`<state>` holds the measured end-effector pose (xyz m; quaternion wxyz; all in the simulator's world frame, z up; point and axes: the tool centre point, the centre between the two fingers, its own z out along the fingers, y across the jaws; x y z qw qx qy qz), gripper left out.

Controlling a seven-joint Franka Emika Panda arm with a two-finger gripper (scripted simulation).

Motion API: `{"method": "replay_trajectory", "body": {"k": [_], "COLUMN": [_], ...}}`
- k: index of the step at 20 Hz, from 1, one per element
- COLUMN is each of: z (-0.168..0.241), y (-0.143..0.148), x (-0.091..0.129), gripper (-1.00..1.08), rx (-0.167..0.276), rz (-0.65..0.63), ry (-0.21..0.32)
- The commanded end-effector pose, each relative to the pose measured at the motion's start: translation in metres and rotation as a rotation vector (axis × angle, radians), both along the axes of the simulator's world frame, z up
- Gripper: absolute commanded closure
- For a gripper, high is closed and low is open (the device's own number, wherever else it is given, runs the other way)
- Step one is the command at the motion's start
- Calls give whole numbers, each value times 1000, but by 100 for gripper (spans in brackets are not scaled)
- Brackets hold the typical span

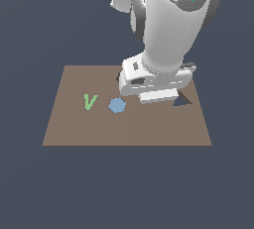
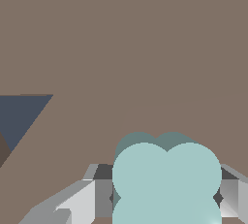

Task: Insert a designated object into the corresponding slot on a board.

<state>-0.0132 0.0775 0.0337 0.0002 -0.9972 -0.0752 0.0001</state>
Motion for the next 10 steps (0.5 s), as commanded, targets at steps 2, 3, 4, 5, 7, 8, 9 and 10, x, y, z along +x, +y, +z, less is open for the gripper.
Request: {"method": "replay_trajectory", "body": {"k": [2, 3, 4, 5, 7, 8, 9, 10], "z": [1, 1, 2, 2, 2, 3, 3, 3], "y": [-5, -7, -9, -11, -16, -18, -21, -24], "x": [-15, -20, -24, -28, -36, -39, -43, -46], "gripper": [108, 108, 108, 108, 108, 108, 108, 108], "rx": [0, 0, 0, 0, 0, 0, 0, 0], "rz": [140, 181, 221, 261, 339, 377, 415, 453], "ry": [-1, -1, -1, -1, 0, 0, 0, 0]}}
